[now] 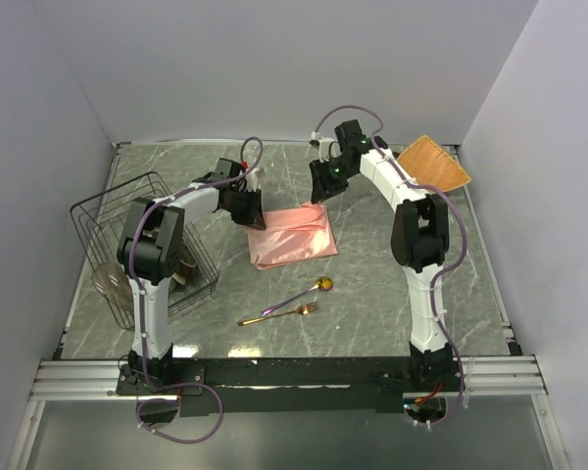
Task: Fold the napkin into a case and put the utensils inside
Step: Fold the lower triangle-folded napkin at the center of the board.
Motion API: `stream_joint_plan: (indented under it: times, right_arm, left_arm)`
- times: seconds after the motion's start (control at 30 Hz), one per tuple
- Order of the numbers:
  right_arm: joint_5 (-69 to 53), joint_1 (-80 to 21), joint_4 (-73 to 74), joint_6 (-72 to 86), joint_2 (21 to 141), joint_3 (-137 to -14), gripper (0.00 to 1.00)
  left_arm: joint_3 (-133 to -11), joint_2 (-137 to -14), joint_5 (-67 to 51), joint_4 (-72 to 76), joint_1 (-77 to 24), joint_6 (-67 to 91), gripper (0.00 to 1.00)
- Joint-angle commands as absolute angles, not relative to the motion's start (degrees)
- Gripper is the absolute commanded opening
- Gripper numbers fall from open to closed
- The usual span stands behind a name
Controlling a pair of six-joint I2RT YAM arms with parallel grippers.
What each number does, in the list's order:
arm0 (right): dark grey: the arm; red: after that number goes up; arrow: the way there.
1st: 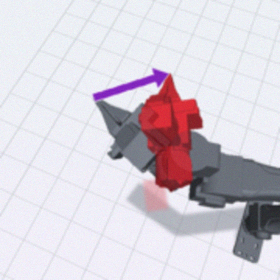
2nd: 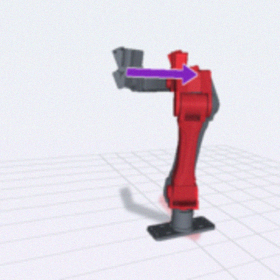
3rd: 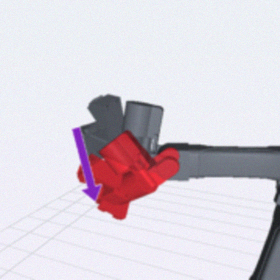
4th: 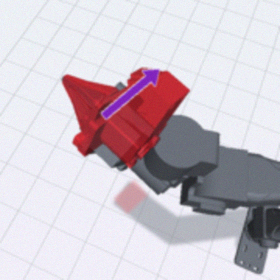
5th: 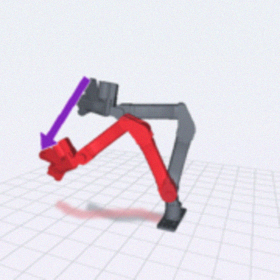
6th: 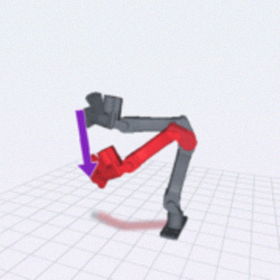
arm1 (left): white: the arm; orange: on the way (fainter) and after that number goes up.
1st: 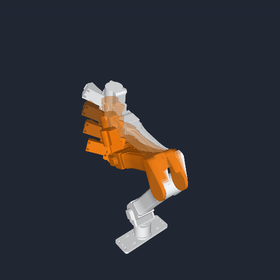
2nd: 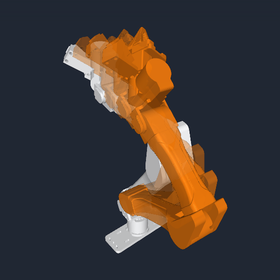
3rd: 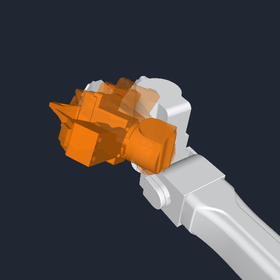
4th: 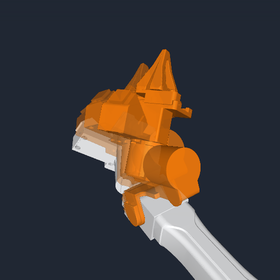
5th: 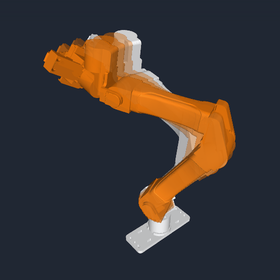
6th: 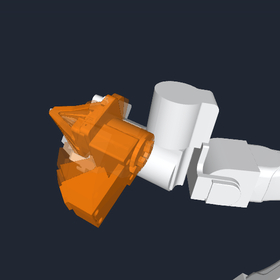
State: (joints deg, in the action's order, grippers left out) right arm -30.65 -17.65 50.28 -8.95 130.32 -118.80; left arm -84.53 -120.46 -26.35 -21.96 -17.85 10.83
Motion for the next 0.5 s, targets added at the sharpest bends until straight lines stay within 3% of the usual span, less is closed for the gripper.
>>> stream_joint_plan:
  times: [0.0, 0.27, 0.47]
  right_arm:
    - [-27.78, -19.42, 51.33, -9.58, 129.46, -118.13, 0.43]
    - [-23.20, -19.78, 51.68, -12.65, 129.55, -113.30, 0.36]
    - [-22.24, -19.78, 50.27, -12.74, 129.64, -111.97, 0.17]
  left_arm:
    - [-84.11, -116.98, -25.58, -22.06, -18.28, 10.72, 0.26]
    - [-82.53, -114.97, -26.63, -20.83, -18.37, 9.15, 0.30]
    - [-76.75, -108.12, -28.48, -12.49, -19.07, 2.57, 0.52]
